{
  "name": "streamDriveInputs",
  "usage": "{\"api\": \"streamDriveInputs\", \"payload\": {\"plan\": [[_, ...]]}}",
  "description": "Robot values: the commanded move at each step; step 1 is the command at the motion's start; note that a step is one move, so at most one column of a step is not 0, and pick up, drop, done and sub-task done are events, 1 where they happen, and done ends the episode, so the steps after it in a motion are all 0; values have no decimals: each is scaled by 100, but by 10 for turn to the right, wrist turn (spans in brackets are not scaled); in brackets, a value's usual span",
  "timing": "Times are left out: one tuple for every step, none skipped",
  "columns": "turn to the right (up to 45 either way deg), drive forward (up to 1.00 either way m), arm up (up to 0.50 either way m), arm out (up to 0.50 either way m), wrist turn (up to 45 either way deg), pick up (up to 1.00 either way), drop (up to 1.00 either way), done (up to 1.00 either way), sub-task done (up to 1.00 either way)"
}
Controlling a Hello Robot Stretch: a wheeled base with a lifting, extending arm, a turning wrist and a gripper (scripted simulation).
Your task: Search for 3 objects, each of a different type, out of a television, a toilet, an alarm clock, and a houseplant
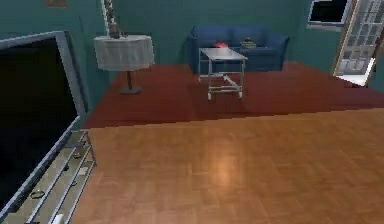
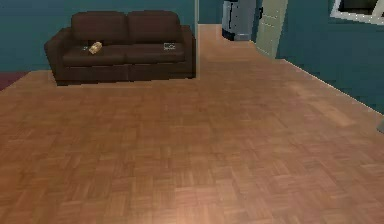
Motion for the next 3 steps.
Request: {"api": "streamDriveInputs", "payload": {"plan": [[360, 0, 0, 0, 0, 0, 0, 0, 0], [0, 100, 0, 0, 0, 0, 0, 0, 0], [0, 100, 0, 0, 0, 0, 0, 0, 0]]}}
